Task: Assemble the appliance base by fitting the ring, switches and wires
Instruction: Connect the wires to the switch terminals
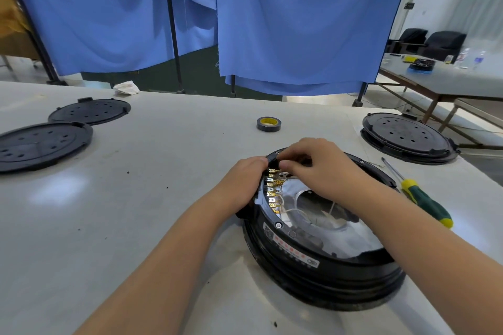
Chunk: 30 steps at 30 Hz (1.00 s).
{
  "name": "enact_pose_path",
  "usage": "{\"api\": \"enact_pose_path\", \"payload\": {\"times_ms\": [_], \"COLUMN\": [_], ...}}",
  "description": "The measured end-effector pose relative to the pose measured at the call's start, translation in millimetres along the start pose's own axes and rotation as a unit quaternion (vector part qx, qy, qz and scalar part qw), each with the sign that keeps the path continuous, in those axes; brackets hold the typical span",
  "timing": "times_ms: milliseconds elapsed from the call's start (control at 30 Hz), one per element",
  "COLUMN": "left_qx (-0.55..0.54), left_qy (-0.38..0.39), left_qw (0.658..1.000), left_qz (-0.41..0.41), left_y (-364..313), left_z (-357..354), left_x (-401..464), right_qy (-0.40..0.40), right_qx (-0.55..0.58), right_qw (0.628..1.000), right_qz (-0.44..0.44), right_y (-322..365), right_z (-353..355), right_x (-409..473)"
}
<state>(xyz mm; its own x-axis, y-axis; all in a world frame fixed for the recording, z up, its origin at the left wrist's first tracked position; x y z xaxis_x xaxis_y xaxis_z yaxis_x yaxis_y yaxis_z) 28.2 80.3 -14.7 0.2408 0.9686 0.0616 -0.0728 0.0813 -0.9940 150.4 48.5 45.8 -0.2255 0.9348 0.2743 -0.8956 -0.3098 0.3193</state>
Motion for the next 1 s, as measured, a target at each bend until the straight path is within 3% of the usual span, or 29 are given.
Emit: {"api": "enact_pose_path", "payload": {"times_ms": [67,267,500,1000], "left_qx": [0.002,-0.005,0.022,0.037], "left_qy": [-0.006,0.010,0.053,0.035], "left_qw": [1.000,0.998,0.998,0.997], "left_qz": [0.005,0.055,0.031,0.049], "left_y": [2,7,0,4], "left_z": [2,2,-5,-6], "left_x": [1,-1,-4,-3], "right_qy": [-0.016,0.053,0.066,0.042], "right_qx": [0.008,-0.021,-0.064,-0.065], "right_qw": [1.000,0.996,0.994,0.995], "right_qz": [0.008,0.063,0.061,0.056], "right_y": [-1,14,15,16], "right_z": [8,0,-5,-6], "right_x": [-4,-14,-12,-11]}}
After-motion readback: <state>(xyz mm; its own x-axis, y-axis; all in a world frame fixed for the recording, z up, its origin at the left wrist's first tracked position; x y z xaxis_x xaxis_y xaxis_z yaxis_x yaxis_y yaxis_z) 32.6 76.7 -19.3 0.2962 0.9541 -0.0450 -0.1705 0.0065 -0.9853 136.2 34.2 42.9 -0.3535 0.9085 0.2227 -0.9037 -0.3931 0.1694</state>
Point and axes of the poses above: each hand's wrist, its own x-axis towards the middle knuckle, its own z-axis out of the back of the hand, y = z × x, the point moved 8 cm from there along x, towards the middle knuckle, and after that the axes turned 14 degrees about -x, right-handed, at the moved point
